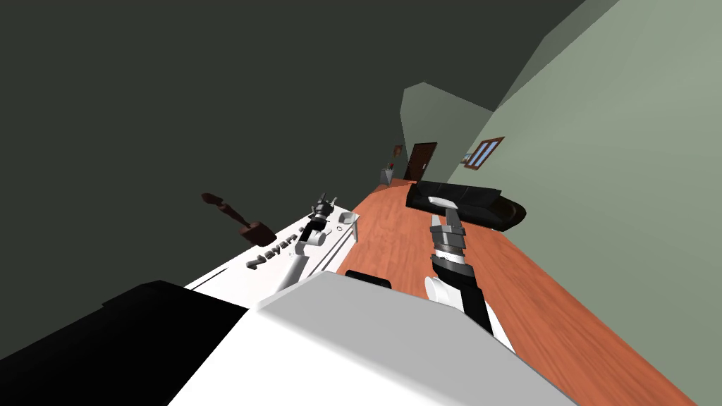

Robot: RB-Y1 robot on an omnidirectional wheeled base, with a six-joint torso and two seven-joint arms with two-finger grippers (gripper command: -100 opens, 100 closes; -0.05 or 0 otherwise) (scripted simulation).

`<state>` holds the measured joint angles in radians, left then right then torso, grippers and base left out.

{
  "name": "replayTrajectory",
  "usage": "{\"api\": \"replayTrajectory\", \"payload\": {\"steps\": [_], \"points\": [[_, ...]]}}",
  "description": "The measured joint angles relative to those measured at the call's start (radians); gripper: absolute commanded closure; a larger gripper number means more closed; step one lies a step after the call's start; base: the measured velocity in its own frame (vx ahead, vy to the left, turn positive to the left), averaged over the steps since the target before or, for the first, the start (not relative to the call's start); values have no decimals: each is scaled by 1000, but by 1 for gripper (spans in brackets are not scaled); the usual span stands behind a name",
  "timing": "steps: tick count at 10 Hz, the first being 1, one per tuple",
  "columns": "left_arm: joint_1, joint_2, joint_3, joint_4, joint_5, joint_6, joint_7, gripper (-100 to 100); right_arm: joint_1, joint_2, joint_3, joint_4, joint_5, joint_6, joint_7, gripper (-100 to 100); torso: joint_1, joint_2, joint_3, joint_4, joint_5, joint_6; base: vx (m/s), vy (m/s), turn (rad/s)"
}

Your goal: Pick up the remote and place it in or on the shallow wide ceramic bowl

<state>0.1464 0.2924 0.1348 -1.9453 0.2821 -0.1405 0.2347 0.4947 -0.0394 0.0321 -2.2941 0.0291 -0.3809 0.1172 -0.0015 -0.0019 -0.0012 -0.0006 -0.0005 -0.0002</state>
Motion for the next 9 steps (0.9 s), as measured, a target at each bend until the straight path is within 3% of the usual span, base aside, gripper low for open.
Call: {"api": "replayTrajectory", "payload": {"steps": [9], "points": [[-89,65,58,176,94,208,80,-100,0,0,0,0,0,0,0,0,1,0,0,0,0,0,25,-16,-14]]}}
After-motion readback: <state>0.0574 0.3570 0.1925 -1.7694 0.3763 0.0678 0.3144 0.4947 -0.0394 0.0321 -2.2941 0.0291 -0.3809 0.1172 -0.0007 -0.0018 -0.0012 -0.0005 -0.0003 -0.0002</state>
